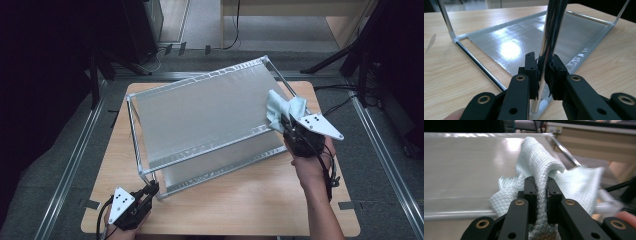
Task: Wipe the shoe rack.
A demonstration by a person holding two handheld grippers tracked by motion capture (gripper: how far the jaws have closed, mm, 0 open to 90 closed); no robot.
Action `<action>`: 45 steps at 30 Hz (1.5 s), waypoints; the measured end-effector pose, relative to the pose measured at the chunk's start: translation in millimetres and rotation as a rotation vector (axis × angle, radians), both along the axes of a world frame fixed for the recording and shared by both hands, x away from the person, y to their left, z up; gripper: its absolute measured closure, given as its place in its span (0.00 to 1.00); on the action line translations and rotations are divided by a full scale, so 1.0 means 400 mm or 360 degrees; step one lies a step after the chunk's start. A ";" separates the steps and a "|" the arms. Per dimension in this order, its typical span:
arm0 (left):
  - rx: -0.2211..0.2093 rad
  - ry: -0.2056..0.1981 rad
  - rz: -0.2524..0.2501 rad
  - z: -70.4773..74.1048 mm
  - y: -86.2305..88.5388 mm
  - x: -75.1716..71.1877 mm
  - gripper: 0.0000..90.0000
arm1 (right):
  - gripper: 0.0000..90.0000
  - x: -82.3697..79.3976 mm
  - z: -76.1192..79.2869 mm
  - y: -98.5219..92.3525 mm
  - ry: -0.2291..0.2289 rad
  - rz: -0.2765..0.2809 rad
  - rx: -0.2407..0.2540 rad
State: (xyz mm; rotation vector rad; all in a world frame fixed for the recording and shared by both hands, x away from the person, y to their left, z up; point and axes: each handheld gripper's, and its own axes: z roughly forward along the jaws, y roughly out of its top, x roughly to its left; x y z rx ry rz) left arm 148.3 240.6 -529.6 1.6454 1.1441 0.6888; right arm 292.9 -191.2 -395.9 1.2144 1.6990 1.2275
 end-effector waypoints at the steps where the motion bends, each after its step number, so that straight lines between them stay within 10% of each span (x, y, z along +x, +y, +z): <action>1: 0.0002 0.0008 0.0000 0.001 0.001 0.001 0.89 | 0.92 -0.004 0.001 0.010 0.0010 0.0010 0.0000; 7: -0.0132 -0.0036 0.0033 -0.019 -0.002 -0.014 0.88 | 0.92 -0.026 0.002 0.100 0.0021 0.0127 -0.0078; 23: -0.0068 -0.0060 -0.0108 -0.018 -0.011 -0.025 0.89 | 0.92 -0.114 -0.015 0.325 0.0024 0.0425 -0.0004; 36: 0.0017 -0.0102 -0.0279 -0.018 -0.138 -0.068 0.89 | 0.91 -0.266 -0.039 0.531 -0.0023 0.0798 -0.0010; 45: 0.0029 -0.0137 -0.0195 -0.023 -0.143 -0.073 0.90 | 0.91 -0.232 -0.029 0.470 -0.0044 0.0771 -0.0072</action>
